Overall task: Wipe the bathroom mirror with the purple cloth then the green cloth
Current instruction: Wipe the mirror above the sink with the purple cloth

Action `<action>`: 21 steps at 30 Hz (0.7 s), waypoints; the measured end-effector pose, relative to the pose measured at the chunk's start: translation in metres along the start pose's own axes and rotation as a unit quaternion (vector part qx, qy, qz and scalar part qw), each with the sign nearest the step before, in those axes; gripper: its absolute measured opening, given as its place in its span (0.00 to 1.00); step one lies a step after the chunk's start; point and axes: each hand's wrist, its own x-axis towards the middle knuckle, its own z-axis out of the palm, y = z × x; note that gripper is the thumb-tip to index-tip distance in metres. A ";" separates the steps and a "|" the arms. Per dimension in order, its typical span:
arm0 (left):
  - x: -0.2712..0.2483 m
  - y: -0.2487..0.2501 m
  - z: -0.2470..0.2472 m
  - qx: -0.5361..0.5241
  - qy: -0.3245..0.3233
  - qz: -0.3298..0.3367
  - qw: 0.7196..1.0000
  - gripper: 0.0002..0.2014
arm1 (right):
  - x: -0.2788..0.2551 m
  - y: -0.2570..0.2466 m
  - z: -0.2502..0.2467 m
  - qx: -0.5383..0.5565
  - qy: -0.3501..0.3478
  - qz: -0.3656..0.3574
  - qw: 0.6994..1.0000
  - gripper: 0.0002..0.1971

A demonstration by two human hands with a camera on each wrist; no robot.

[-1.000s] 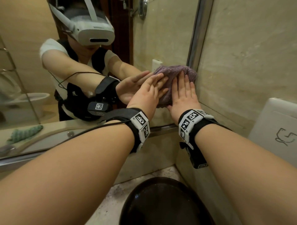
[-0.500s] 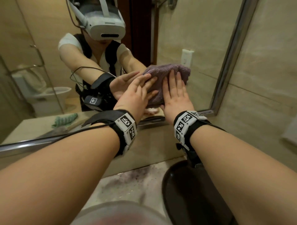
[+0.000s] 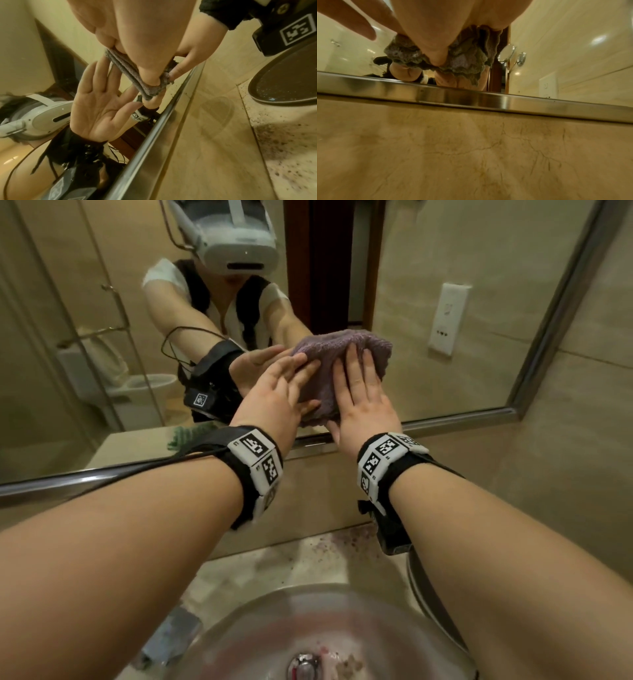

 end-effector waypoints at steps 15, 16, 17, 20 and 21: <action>0.087 0.063 -0.083 -0.004 0.034 0.041 0.999 0.27 | -0.006 0.149 0.010 -0.043 -0.053 0.058 0.996 0.40; 0.098 0.071 -0.095 -0.007 0.036 0.044 0.998 0.27 | -0.008 0.166 0.009 -0.046 -0.056 0.062 0.995 0.39; 0.109 0.080 -0.105 -0.012 0.039 0.046 0.998 0.27 | -0.009 0.183 0.008 -0.051 -0.058 0.067 0.995 0.39; 0.141 0.101 -0.137 -0.027 0.054 0.048 0.997 0.27 | -0.011 0.229 0.003 -0.064 -0.065 0.084 0.992 0.37; 0.150 0.107 -0.147 -0.031 0.055 0.049 0.997 0.27 | -0.011 0.242 0.002 -0.061 -0.068 0.090 0.992 0.37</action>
